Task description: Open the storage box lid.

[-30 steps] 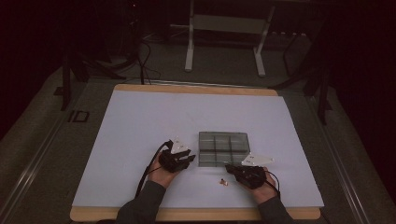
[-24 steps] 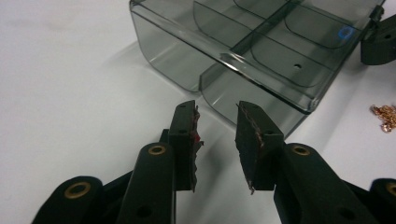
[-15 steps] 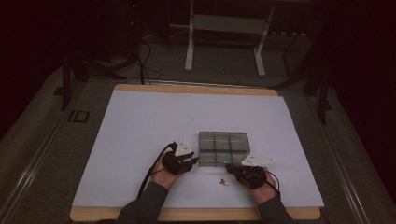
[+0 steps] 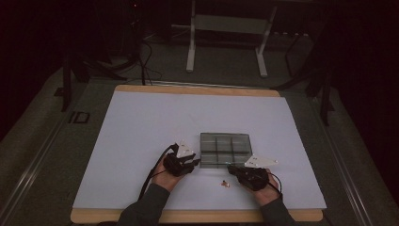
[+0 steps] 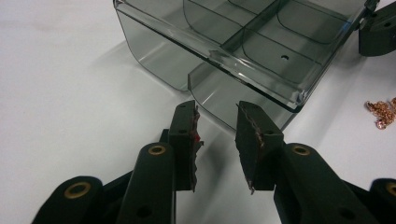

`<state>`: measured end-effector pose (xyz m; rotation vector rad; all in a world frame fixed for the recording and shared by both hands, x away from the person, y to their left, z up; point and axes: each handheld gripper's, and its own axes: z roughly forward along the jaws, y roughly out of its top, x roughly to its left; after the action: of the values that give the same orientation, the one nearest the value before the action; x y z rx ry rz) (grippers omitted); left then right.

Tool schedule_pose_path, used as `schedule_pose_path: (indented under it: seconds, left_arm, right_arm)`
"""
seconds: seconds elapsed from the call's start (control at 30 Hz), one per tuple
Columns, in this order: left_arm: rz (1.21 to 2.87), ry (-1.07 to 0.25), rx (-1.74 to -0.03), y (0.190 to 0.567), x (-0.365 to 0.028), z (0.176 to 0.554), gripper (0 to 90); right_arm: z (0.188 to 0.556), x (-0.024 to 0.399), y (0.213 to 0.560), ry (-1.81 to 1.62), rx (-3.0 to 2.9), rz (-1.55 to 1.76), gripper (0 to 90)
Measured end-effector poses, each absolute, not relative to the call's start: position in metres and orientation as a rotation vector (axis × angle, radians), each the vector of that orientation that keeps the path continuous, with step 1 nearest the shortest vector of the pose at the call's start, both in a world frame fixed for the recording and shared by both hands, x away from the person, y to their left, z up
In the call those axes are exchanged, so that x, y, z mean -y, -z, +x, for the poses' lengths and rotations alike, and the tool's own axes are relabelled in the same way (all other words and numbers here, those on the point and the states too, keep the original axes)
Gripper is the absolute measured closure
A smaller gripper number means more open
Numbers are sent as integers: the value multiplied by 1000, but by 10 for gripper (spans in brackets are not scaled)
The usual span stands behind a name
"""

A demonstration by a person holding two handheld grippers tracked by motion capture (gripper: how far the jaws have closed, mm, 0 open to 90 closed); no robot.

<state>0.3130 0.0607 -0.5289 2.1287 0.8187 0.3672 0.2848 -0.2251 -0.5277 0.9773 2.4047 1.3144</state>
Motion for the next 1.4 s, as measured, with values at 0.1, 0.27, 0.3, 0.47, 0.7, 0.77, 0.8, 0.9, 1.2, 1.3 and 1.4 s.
schedule_pose_path:
  seconds: [0.1, 0.27, 0.3, 0.47, 0.7, 0.77, 0.8, 0.9, 1.2, 1.3, 1.4]
  left_arm:
    - [2129, -368, -818, 529, -61, 313, 682]
    - [2126, -372, -813, 527, -61, 312, 675]
    - [2122, -373, -812, 526, -62, 311, 672]
    - [2117, -382, -808, 524, -62, 310, 672]
    - [2100, -382, -794, 519, -62, 306, 676]
    - [2096, -382, -787, 518, -61, 306, 678]
    - [2087, -382, -782, 517, -61, 305, 675]
    - [2084, -390, -777, 516, -60, 304, 671]
    - [2059, -428, -760, 512, -57, 302, 657]
    - [2060, -435, -757, 511, -56, 302, 657]
    - [2062, -441, -755, 510, -56, 302, 656]
  right_arm:
    - [285, 226, 527, -1323, -2400, 974, 900]
    - [285, 226, 526, -1330, -2393, 978, 900]
    - [285, 227, 526, -1335, -2390, 977, 900]
    - [286, 227, 525, -1343, -2383, 976, 900]
    - [285, 227, 523, -1354, -2372, 977, 900]
    - [285, 227, 522, -1358, -2370, 972, 900]
    - [285, 227, 521, -1362, -2366, 971, 900]
    - [285, 227, 521, -1365, -2363, 969, 900]
    - [286, 229, 517, -1376, -2347, 967, 899]
    - [287, 231, 517, -1375, -2337, 973, 897]
    - [287, 233, 516, -1366, -2325, 979, 894]
